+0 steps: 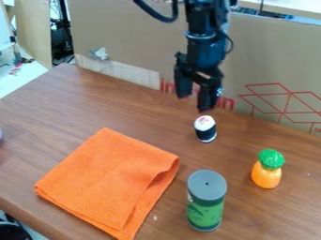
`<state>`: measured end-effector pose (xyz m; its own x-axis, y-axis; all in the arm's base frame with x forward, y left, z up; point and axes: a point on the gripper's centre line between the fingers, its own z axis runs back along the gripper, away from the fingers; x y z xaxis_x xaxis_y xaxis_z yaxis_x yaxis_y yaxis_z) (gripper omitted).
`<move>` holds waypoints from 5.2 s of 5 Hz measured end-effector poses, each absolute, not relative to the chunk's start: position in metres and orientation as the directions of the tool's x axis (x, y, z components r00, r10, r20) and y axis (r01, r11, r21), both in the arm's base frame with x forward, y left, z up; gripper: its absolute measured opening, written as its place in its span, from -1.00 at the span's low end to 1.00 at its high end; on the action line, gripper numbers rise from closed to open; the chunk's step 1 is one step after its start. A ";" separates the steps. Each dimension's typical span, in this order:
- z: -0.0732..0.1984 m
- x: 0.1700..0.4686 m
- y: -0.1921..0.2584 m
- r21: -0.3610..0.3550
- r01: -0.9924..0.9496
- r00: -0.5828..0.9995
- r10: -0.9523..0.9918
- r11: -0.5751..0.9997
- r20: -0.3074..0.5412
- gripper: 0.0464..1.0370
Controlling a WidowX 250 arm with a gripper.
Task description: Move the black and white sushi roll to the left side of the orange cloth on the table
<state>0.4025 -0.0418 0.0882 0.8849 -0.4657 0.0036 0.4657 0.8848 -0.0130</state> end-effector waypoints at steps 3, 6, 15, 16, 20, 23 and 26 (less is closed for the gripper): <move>0.064 0.402 -0.050 -0.064 0.527 0.837 -0.531 0.847 -0.130 0.93; 0.048 0.406 -0.056 -0.116 0.574 0.799 -0.585 0.811 -0.138 0.82; 0.099 0.253 0.145 -0.012 -0.084 0.982 0.081 0.996 -0.172 -0.01; 0.078 0.249 0.152 -0.026 -0.101 0.969 0.093 0.995 -0.230 -0.01; 0.033 0.245 0.163 -0.026 -0.127 0.916 0.108 0.992 -0.387 0.14; 0.098 0.257 0.158 0.046 -0.153 0.978 0.158 0.987 -0.134 0.94; 0.148 0.262 0.081 0.060 0.059 0.998 -0.059 0.996 -0.015 0.94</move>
<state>0.2618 0.0808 0.1482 0.9982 -0.0586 -0.0146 0.0594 0.9965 0.0595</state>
